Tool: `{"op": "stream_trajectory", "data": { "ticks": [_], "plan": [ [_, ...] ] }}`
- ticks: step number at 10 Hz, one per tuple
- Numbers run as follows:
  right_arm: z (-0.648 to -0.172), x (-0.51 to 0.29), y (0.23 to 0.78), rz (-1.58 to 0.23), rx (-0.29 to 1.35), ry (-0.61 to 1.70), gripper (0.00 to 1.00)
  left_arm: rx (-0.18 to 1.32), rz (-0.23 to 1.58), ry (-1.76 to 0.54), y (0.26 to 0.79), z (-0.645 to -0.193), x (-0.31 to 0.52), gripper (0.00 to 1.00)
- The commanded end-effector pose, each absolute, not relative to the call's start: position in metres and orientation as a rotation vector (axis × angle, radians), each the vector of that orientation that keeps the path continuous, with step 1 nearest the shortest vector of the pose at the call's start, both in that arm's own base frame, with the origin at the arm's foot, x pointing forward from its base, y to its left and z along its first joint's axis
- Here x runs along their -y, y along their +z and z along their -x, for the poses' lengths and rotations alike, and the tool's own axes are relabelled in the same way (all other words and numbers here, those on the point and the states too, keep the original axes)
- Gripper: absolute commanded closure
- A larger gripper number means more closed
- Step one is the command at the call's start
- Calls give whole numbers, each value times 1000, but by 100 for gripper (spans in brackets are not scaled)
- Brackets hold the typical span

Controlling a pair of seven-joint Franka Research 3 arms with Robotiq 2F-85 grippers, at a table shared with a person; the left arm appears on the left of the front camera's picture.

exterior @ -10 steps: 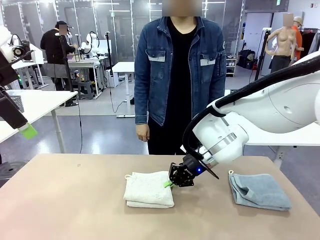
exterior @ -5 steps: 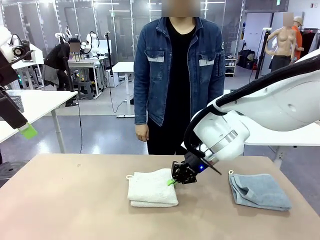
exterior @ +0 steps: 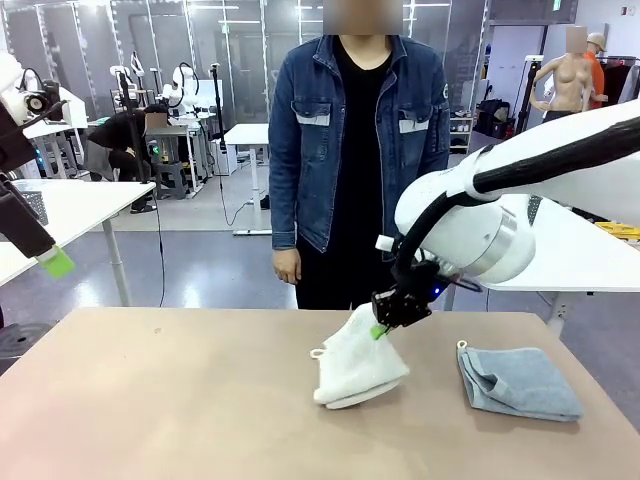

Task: Fold the towels and place them in the basket.
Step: Stack the folded Towel with hook on the right side of the table.

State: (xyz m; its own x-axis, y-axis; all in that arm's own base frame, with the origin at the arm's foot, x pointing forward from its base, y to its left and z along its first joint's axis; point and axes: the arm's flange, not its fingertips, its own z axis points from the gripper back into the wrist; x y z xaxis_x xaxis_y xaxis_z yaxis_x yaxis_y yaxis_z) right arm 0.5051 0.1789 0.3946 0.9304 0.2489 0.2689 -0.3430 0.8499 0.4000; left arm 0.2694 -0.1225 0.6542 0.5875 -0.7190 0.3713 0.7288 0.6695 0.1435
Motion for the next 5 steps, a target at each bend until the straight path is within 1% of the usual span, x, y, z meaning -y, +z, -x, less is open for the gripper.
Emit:
{"op": "stream_trajectory", "data": {
  "ticks": [1,5],
  "plan": [
    [-497,-176,420,-343,218,312,96,439,21,-843,652,-270,123,0],
    [-486,-147,452,-235,212,317,96,439,21,-843,652,-270,123,0]
  ]
}}
